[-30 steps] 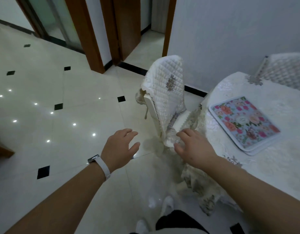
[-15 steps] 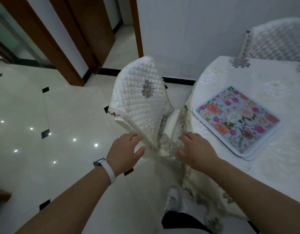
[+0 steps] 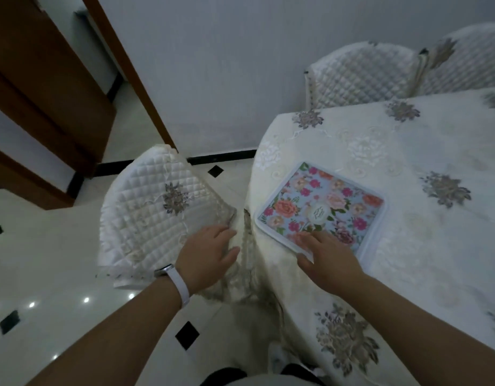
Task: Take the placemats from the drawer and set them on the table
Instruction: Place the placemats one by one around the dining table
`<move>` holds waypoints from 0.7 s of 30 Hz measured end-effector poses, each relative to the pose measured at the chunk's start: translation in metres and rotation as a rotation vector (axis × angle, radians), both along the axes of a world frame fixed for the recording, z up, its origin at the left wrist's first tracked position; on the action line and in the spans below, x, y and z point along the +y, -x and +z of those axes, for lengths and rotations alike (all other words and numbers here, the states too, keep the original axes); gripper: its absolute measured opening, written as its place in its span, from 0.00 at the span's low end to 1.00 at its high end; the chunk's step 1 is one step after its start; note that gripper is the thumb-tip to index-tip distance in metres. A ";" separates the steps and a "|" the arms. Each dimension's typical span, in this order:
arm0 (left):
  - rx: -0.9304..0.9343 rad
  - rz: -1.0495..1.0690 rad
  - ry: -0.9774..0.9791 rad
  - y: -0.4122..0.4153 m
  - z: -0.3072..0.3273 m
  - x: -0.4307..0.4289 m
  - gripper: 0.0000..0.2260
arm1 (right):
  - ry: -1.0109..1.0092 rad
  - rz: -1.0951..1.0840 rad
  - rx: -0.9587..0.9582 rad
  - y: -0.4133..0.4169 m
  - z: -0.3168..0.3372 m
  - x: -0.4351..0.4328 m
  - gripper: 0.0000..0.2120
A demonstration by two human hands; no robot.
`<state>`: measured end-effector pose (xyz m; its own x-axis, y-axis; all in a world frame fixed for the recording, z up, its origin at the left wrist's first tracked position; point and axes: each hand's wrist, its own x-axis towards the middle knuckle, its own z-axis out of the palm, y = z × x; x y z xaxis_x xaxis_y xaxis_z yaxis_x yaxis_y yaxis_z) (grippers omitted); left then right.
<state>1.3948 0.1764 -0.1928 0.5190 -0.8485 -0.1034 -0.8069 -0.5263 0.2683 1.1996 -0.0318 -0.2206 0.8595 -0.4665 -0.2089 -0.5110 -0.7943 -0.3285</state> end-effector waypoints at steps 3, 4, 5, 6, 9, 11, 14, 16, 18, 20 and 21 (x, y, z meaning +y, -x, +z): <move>0.014 -0.077 -0.006 -0.008 -0.007 -0.023 0.25 | 0.017 -0.091 0.026 0.015 -0.002 -0.015 0.24; 0.023 -0.100 -0.013 -0.009 -0.009 -0.031 0.25 | 0.021 -0.124 0.033 0.021 -0.004 -0.019 0.23; 0.032 -0.120 -0.016 -0.011 -0.010 -0.039 0.26 | 0.016 -0.163 0.042 0.026 -0.006 -0.021 0.22; 0.045 -0.136 -0.015 -0.013 -0.012 -0.047 0.26 | 0.009 -0.202 0.048 0.031 -0.008 -0.023 0.22; 0.127 -0.158 -0.023 -0.020 -0.018 -0.069 0.30 | -0.029 -0.292 0.100 0.043 -0.017 -0.025 0.21; 0.149 -0.165 -0.059 -0.029 -0.028 -0.082 0.33 | -0.063 -0.354 0.109 0.049 -0.021 -0.027 0.19; 0.220 -0.166 -0.152 -0.045 -0.046 -0.099 0.30 | -0.130 -0.486 0.098 0.056 -0.025 -0.026 0.18; 0.264 -0.175 -0.160 -0.056 -0.054 -0.113 0.28 | -0.160 -0.553 0.123 0.058 -0.026 -0.027 0.20; 0.285 -0.181 -0.148 -0.065 -0.059 -0.129 0.24 | -0.202 -0.598 0.151 0.055 -0.028 -0.030 0.22; 0.309 -0.193 -0.143 -0.071 -0.061 -0.144 0.17 | -0.254 -0.670 0.135 0.048 -0.029 -0.033 0.23; 0.335 -0.192 -0.141 -0.074 -0.063 -0.152 0.15 | -0.296 -0.721 0.131 0.043 -0.028 -0.034 0.24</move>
